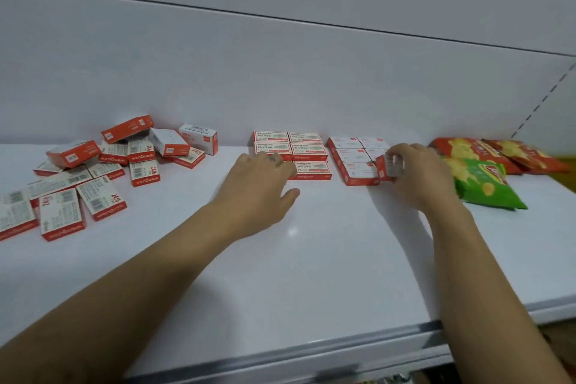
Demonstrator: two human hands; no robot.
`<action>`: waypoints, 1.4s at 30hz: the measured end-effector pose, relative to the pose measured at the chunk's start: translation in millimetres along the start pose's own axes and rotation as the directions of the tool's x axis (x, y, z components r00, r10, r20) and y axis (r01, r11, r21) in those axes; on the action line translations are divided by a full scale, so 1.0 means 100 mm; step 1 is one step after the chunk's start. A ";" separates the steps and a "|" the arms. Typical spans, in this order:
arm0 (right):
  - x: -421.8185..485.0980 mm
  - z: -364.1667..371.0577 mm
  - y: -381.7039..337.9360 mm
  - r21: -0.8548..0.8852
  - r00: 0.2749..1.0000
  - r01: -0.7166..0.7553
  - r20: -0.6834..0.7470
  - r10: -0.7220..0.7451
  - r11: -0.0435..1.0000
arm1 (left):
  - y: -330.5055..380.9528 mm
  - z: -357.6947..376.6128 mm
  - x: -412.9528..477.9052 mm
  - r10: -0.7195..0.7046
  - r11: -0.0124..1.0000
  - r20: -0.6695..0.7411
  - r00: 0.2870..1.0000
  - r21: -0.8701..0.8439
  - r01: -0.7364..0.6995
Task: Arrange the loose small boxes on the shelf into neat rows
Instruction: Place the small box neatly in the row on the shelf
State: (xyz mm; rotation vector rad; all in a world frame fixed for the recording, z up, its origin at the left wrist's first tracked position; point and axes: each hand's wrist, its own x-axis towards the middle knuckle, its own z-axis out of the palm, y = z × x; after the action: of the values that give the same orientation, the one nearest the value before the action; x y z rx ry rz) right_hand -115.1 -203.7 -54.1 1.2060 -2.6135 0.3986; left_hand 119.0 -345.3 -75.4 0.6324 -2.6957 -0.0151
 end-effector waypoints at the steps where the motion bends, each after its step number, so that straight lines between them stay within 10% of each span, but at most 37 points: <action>1: 0.00 0.02 0.04 0.013 1.000 -0.014 0.020 0.014 1.000 | 0.02 0.02 0.03 0.010 0.999 0.002 1.000 0.042 -0.010; 27: -0.06 0.12 -0.06 0.124 0.991 -0.086 0.115 0.071 0.989 | 0.18 0.18 -0.08 0.072 0.997 0.036 0.997 -0.009 -0.072; 42: -0.20 -0.11 -1.10 0.160 0.936 0.342 0.035 -0.351 0.926 | -0.15 -0.22 -0.19 -0.108 0.994 -0.063 0.992 -0.031 0.106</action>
State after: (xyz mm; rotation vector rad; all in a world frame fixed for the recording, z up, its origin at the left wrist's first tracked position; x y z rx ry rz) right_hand -16.6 -254.5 -34.3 1.7206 -2.3823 0.5011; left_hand 149.0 -349.2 -62.6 0.7554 -2.5921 -0.0586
